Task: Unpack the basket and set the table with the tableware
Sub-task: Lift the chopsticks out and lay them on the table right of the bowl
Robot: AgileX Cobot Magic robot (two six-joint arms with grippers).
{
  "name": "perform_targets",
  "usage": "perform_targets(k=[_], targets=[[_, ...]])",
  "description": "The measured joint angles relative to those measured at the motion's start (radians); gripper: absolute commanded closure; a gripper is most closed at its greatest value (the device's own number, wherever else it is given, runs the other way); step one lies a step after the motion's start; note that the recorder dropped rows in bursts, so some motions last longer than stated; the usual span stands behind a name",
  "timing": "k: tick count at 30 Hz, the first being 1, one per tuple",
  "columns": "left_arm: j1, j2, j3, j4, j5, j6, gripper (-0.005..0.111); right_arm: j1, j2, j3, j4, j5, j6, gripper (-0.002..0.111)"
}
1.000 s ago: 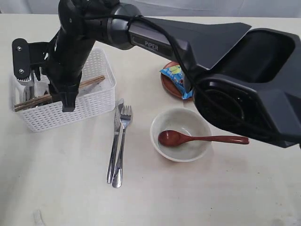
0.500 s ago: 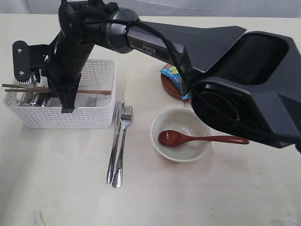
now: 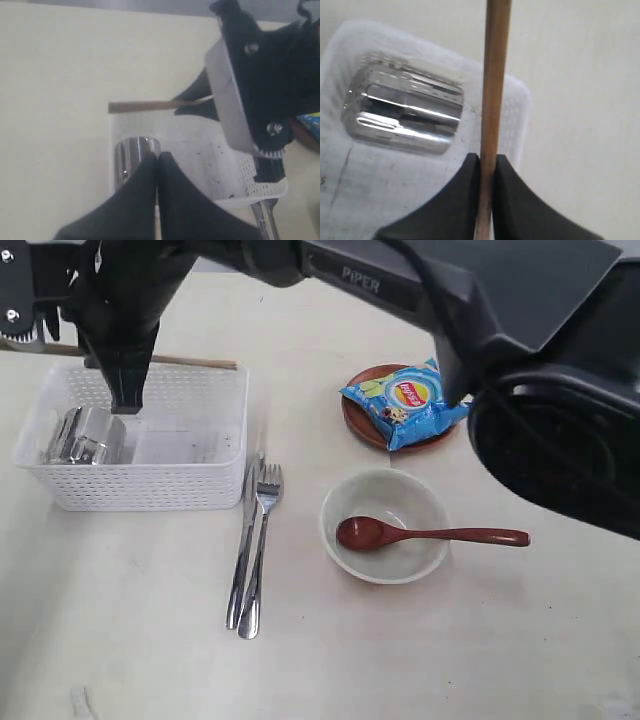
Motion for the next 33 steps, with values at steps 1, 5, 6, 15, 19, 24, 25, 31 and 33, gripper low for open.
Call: perform_targets(k=[1, 5, 6, 15, 19, 24, 25, 31, 33], targets=[[0.0, 0.0, 0.0, 0.0, 0.0, 0.0, 0.107, 0.0, -0.013, 0.0, -0.038, 0.008, 0.044, 0.109], [0.0, 0.0, 0.0, 0.0, 0.0, 0.0, 0.107, -0.018, -0.055, 0.0, -0.142, 0.093, 0.198, 0.109], [0.0, 0.0, 0.0, 0.0, 0.0, 0.0, 0.107, -0.032, -0.066, 0.0, -0.151, 0.127, 0.236, 0.109], [0.0, 0.0, 0.0, 0.0, 0.0, 0.0, 0.107, -0.186, -0.145, 0.0, -0.176, 0.349, 0.544, 0.109], [0.0, 0.0, 0.0, 0.0, 0.008, 0.002, 0.107, -0.263, -0.188, 0.009, -0.171, 0.369, 0.677, 0.109], [0.0, 0.0, 0.004, 0.0, 0.009, 0.002, 0.107, -0.401, -0.274, 0.124, -0.153, 0.369, 0.806, 0.109], [0.0, 0.0, 0.01, 0.0, 0.009, 0.002, 0.107, -0.434, -0.298, 0.164, -0.151, 0.369, 0.814, 0.109], [0.0, 0.0, 0.015, -0.002, -0.003, 0.002, 0.107, -0.598, -0.458, 0.452, -0.106, 0.374, 0.828, 0.109], [0.0, 0.0, 0.015, -0.002, -0.005, 0.004, 0.107, -0.639, -0.51, 0.562, -0.095, 0.376, 0.828, 0.109]])
